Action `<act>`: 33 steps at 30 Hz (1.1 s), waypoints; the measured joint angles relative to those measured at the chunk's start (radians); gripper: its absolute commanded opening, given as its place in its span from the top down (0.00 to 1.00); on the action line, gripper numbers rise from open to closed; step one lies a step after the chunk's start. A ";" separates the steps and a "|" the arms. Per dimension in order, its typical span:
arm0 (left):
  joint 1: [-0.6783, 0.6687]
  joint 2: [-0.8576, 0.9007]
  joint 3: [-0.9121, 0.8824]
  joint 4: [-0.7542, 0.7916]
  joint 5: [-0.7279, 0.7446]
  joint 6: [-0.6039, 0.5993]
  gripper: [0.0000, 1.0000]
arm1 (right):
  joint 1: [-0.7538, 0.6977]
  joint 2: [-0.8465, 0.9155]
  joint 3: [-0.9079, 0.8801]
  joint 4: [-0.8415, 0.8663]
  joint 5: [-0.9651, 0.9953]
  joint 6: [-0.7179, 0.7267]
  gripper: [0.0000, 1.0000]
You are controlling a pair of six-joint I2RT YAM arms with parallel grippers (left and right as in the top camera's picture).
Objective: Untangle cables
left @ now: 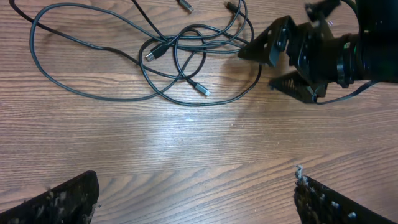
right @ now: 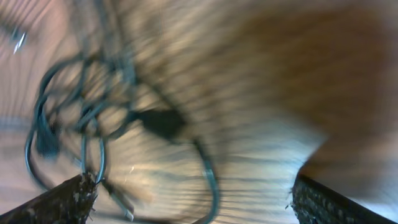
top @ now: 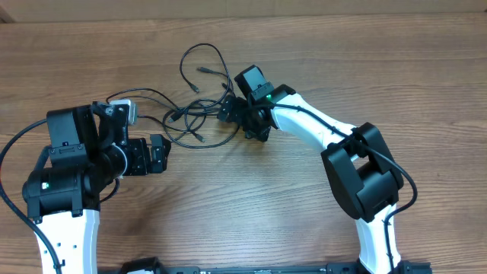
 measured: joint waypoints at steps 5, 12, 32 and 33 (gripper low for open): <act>0.000 0.000 0.000 -0.002 0.000 0.000 0.00 | 0.019 -0.003 0.006 -0.067 0.095 0.244 0.00; 0.000 0.000 0.000 -0.007 0.001 0.000 0.00 | 0.019 0.030 0.035 -0.069 0.108 0.352 0.32; 0.000 0.000 0.000 -0.024 0.001 0.000 0.00 | 0.019 0.115 0.090 -0.040 0.096 0.369 0.96; 0.000 0.000 0.000 -0.024 0.001 0.000 0.00 | 0.018 0.116 0.091 -0.040 0.090 0.355 0.96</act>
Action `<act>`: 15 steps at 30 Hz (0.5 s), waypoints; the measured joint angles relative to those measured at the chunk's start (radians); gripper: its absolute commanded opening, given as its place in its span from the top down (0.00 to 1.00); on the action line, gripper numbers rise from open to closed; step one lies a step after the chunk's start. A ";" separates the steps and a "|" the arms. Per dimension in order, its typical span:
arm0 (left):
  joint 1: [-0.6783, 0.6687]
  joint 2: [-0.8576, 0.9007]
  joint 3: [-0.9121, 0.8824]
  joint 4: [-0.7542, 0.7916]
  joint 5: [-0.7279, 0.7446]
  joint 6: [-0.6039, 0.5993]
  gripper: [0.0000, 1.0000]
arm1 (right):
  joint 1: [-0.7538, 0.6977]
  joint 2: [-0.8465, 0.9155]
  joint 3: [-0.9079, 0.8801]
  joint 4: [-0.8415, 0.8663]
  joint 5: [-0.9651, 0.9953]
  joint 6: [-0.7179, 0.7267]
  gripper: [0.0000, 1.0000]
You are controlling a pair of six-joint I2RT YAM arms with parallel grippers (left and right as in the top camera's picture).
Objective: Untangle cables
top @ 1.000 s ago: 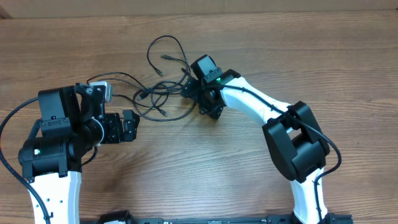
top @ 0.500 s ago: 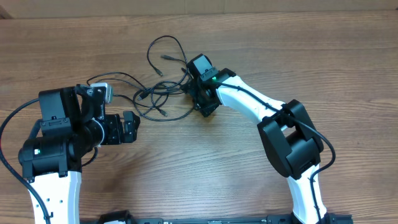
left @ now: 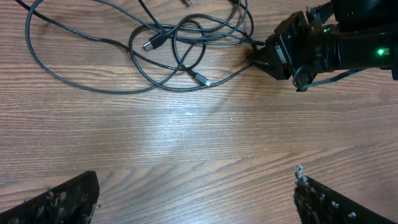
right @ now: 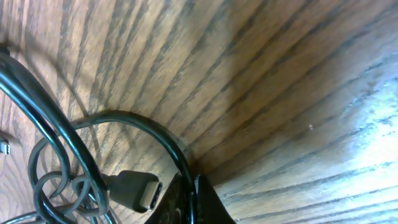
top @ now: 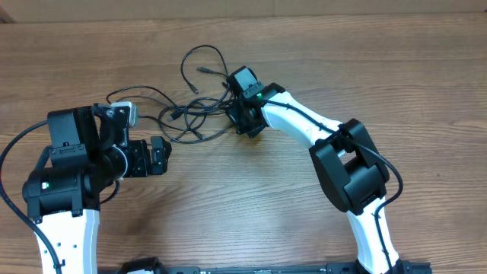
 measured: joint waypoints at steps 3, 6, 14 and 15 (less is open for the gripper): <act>0.000 0.000 0.000 0.000 0.000 0.000 0.00 | -0.011 0.011 0.001 0.047 -0.086 -0.110 0.96; 0.000 0.000 0.000 0.000 0.000 0.000 0.00 | -0.017 0.028 0.014 0.079 -0.174 -0.211 0.96; 0.000 0.000 0.000 0.022 0.002 0.000 0.00 | -0.032 -0.006 0.048 -0.091 -0.171 -0.527 0.96; 0.000 0.000 0.000 0.029 0.008 -0.001 0.00 | -0.035 -0.021 0.062 -0.152 -0.137 -0.576 0.96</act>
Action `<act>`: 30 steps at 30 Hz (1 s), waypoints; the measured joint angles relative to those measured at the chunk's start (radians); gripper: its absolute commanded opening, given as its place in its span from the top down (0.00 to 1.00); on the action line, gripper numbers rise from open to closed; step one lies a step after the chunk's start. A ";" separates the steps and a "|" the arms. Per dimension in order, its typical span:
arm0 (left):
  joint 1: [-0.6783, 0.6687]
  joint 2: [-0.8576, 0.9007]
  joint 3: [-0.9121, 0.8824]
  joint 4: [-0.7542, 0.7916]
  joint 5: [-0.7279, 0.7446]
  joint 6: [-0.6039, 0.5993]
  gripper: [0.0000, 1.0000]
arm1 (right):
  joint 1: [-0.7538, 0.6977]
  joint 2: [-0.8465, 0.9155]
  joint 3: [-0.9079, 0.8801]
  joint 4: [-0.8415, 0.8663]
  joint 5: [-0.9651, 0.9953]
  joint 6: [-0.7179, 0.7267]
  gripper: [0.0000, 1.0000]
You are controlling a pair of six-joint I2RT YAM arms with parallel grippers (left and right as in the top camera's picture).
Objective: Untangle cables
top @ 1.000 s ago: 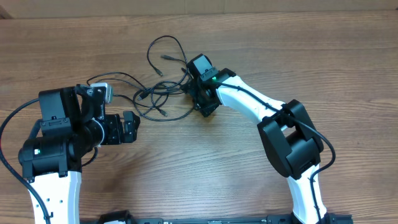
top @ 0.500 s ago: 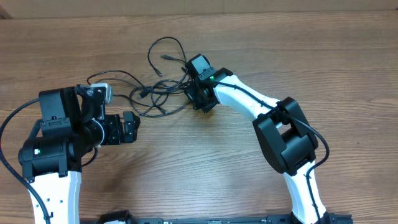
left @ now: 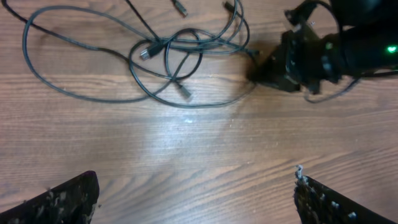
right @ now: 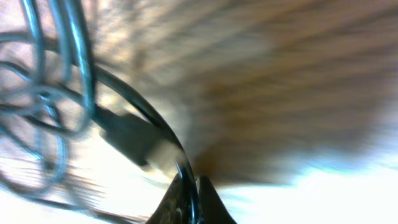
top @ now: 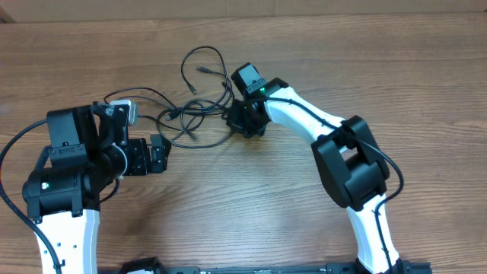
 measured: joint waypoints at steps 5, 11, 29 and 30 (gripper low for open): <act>0.000 0.000 0.000 0.056 0.064 0.000 0.00 | -0.025 -0.127 0.140 -0.215 0.149 -0.192 0.96; 0.000 0.015 0.000 0.158 0.201 0.000 0.00 | -0.043 -0.405 0.354 -0.365 0.272 -0.375 0.96; -0.245 0.455 -0.003 0.555 0.808 0.122 0.00 | -0.043 -0.571 0.419 -0.414 0.301 -0.589 0.96; -0.270 0.475 -0.003 0.602 0.793 0.097 0.00 | -0.043 -0.571 0.419 -0.414 0.300 -0.592 0.96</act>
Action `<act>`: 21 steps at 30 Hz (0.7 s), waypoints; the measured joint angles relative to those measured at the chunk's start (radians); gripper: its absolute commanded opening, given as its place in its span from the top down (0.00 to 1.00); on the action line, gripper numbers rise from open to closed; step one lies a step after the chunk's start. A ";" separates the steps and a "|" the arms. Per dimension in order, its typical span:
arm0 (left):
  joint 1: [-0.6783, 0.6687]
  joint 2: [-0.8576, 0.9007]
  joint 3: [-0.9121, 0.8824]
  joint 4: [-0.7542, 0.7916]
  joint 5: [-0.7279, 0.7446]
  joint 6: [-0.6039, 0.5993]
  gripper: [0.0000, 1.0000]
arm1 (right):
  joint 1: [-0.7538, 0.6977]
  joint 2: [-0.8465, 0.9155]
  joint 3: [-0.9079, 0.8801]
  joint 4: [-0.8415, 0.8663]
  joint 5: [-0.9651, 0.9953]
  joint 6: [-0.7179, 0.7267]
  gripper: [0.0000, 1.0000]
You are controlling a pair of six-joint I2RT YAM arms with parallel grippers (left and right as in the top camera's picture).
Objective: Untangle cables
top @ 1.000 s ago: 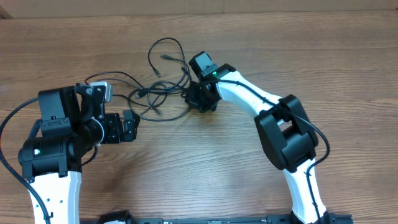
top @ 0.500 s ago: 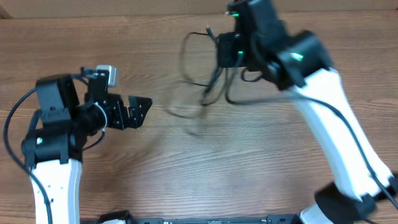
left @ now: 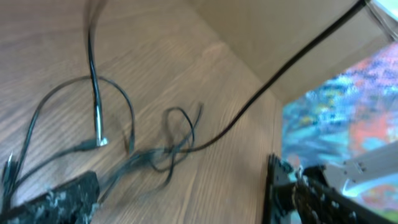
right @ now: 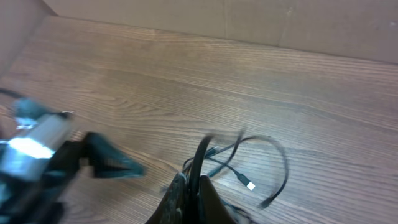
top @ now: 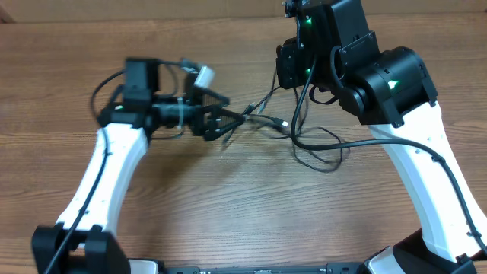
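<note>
Thin black cables [top: 262, 114] lie tangled on the wooden table, and one loop [top: 323, 156] trails to the right. My right gripper [top: 295, 70] is raised high above them. In the right wrist view it [right: 198, 186] is shut on one black cable that runs down to the tangle. A silver USB plug [right: 250, 185] lies below it. My left gripper [top: 221, 122] reaches in from the left, low at the tangle's left end. In the left wrist view it [left: 186, 190] stands open, the cables [left: 149, 155] just ahead of it and one strand [left: 280, 62] running taut upwards.
A cardboard wall [right: 249, 25] lines the back edge of the table [top: 228, 213]. The big white right arm [top: 411, 144] overhangs the right half. The left arm [top: 106, 167] stretches diagonally across the left side.
My right gripper was low on the table, shut on a cable at the tangle's right edge; now it is high with that cable. The tangle lies further right. The left arm has reached out to it.
The right gripper first hovered open at the tangle's right edge, with the left arm back at the left. Then it was shut on a cable there, twice over. Now the cable is lifted, the tangle stretched rightwards, and the open left gripper is at its left end.
</note>
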 measured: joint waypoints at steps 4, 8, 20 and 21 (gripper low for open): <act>-0.074 0.045 -0.002 0.100 -0.119 -0.085 0.00 | 0.000 0.000 0.000 -0.030 0.000 -0.004 0.96; -0.134 0.055 -0.002 0.138 -0.291 -0.128 0.00 | 0.000 -0.002 0.000 -0.063 0.000 -0.005 0.96; -0.282 0.055 -0.002 0.160 -0.612 -0.119 0.00 | 0.000 -0.061 0.262 -0.073 0.005 -0.008 0.96; -0.291 0.055 -0.002 0.168 -0.600 -0.102 0.01 | 0.000 -0.071 0.296 -0.073 0.015 -0.008 0.96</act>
